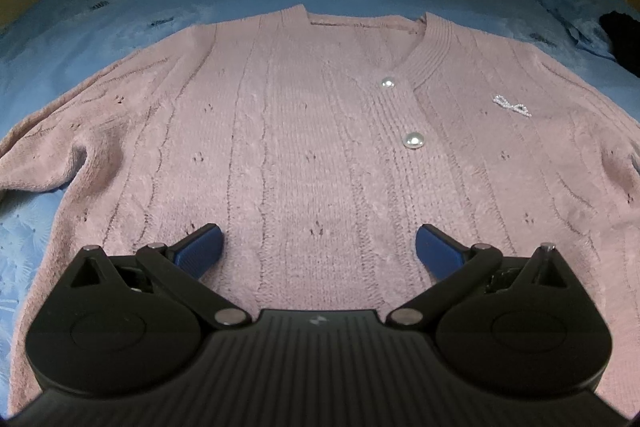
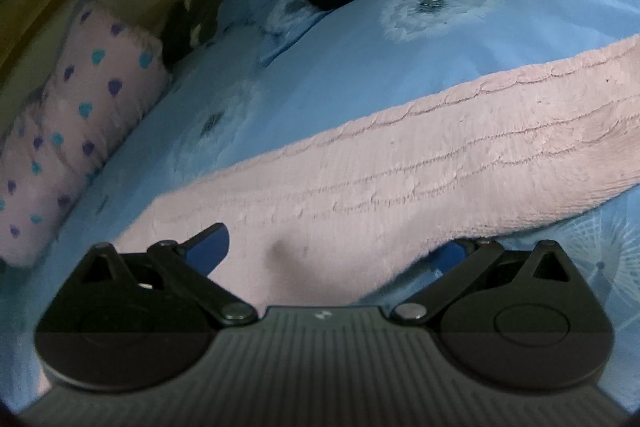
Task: Fold small clothes
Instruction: 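Move the right tool to the sleeve cuff and close on it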
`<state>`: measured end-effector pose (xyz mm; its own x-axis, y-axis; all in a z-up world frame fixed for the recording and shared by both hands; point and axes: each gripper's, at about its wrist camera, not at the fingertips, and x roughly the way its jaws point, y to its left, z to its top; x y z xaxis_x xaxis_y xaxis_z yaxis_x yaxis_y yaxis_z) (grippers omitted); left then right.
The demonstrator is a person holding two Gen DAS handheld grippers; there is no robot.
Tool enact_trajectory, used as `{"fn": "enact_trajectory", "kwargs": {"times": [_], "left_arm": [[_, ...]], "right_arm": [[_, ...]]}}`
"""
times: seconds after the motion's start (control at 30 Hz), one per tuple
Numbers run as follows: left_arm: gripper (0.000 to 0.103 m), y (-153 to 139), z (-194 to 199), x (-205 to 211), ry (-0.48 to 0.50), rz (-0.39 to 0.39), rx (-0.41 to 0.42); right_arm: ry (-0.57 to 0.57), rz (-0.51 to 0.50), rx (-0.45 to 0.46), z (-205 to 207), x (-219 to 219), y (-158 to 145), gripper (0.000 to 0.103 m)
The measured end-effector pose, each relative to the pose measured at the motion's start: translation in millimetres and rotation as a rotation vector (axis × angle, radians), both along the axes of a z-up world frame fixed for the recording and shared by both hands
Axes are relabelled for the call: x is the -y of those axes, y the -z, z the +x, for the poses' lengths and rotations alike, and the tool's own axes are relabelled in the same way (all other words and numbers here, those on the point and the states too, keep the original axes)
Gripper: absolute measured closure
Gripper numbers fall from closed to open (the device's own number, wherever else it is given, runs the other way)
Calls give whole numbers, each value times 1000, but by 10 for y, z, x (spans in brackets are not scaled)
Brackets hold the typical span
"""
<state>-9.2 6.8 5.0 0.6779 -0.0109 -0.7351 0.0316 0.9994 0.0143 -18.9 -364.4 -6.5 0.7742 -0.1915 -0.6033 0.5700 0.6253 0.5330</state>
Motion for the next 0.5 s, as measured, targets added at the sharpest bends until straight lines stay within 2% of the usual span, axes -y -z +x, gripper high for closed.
{"fn": "enact_trajectory", "kwargs": {"times": [0.2, 0.37, 0.5], "left_arm": [[0, -1, 4, 22, 1, 10, -2], [0, -142, 229, -30, 28, -3, -114], [0, -262, 382, -112, -11, -34, -111]], "right_arm": [[35, 48, 74, -63, 77, 53, 0], [48, 73, 90, -76, 99, 46, 0], [63, 110, 104, -100, 136, 41, 0]]}}
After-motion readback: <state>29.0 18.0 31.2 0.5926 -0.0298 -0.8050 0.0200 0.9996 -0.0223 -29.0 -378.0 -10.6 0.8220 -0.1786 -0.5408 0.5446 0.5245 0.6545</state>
